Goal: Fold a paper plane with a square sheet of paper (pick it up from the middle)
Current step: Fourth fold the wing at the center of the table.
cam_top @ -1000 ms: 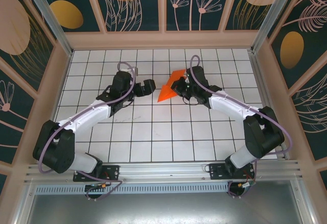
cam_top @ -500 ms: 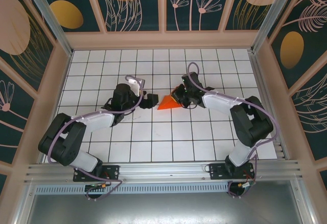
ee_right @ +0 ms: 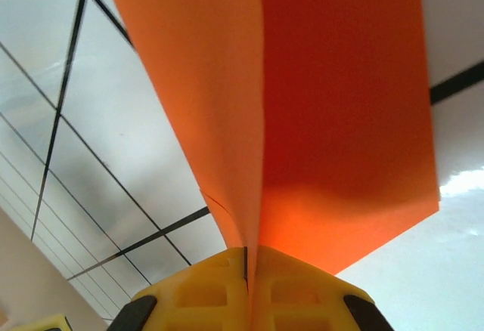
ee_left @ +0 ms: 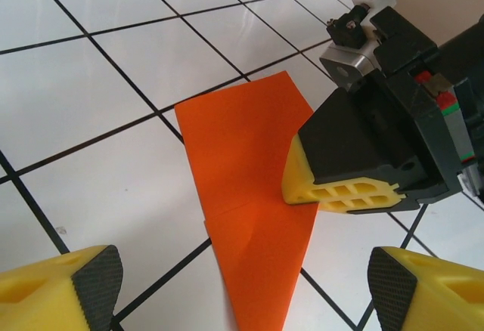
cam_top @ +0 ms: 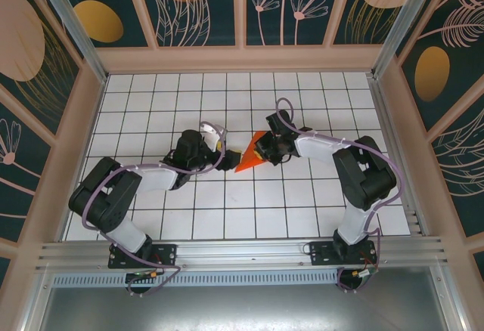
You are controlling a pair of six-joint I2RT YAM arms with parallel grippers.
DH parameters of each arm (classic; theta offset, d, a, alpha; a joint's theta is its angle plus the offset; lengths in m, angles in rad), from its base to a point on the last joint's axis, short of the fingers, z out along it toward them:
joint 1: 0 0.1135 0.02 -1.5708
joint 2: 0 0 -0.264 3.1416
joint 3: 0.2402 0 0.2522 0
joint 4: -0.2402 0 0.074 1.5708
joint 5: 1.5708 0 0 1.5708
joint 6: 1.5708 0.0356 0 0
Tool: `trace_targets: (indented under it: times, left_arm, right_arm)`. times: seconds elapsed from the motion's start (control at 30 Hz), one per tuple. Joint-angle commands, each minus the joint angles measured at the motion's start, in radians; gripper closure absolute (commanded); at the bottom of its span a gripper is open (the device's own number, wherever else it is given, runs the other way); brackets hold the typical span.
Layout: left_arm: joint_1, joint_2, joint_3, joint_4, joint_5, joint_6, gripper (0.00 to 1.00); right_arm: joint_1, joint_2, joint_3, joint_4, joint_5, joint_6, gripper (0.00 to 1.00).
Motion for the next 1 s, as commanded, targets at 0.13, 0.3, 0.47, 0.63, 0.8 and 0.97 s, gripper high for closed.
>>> trace_targets:
  times: [0.13,0.3,0.47,0.63,0.8,0.97]
  left_arm:
    - [-0.032,0.066,-0.012,0.071,-0.003,0.117,0.14]
    - [-0.056,0.129,0.018,0.051,0.006,0.177,0.19]
    - [-0.073,0.172,0.049,0.024,0.017,0.226,0.27]
    - [-0.079,0.206,0.075,0.026,0.009,0.250,0.35]
    - [-0.081,0.247,0.104,0.014,0.034,0.256,0.41]
    - [-0.080,0.271,0.124,0.004,0.069,0.250,0.45]
  right_arm:
    - [-0.004,0.055,0.070,-0.112,-0.039,0.076,1.00]
    - [-0.005,0.068,0.103,-0.142,-0.043,0.084,1.00]
    - [-0.005,0.079,0.128,-0.164,-0.055,0.078,1.00]
    - [-0.005,0.083,0.138,-0.174,-0.063,0.072,0.98]
    - [-0.003,0.088,0.147,-0.173,-0.076,0.068,0.95]
    - [-0.005,0.096,0.157,-0.168,-0.091,0.054,0.94]
